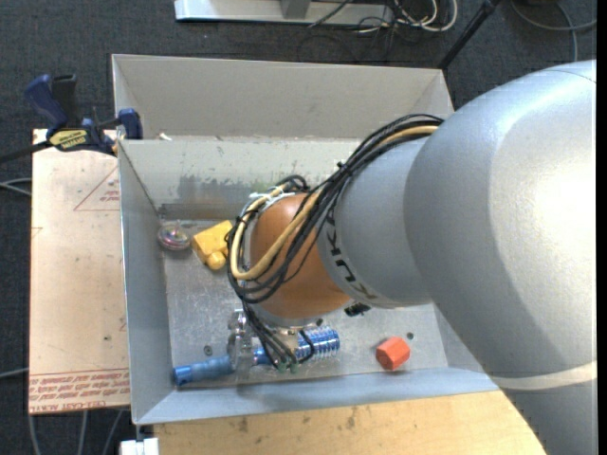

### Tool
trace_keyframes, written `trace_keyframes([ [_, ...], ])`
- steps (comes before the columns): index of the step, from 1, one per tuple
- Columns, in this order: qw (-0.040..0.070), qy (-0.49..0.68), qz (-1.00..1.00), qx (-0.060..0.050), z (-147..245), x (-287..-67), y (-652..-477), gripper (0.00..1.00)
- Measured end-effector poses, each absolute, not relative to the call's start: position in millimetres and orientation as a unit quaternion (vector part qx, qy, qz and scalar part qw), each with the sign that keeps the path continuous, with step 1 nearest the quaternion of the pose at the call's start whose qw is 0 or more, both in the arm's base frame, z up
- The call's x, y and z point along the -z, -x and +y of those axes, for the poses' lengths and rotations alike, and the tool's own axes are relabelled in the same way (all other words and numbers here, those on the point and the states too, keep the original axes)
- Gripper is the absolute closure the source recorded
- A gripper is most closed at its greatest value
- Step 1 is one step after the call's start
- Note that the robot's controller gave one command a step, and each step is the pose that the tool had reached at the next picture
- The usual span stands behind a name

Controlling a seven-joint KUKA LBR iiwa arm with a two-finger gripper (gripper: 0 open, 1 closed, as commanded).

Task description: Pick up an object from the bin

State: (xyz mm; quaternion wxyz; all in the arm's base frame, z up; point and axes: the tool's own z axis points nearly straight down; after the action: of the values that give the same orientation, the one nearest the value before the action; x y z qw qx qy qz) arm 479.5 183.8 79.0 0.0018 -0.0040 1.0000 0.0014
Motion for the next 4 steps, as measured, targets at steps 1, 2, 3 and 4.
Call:
trace_keyframes([
  [1,0.002,0.004,1.000,-0.001,183.7,-79.4,-480.1,0.00],
  [2,0.001,0.004,1.000,-0.001,183.6,-78.5,-479.1,1.00],
  [3,0.003,0.003,1.000,-0.002,183.7,-79.3,-480.3,0.00],
  [4,0.003,0.087,0.996,-0.002,216.2,-151.1,-494.8,0.00],
])
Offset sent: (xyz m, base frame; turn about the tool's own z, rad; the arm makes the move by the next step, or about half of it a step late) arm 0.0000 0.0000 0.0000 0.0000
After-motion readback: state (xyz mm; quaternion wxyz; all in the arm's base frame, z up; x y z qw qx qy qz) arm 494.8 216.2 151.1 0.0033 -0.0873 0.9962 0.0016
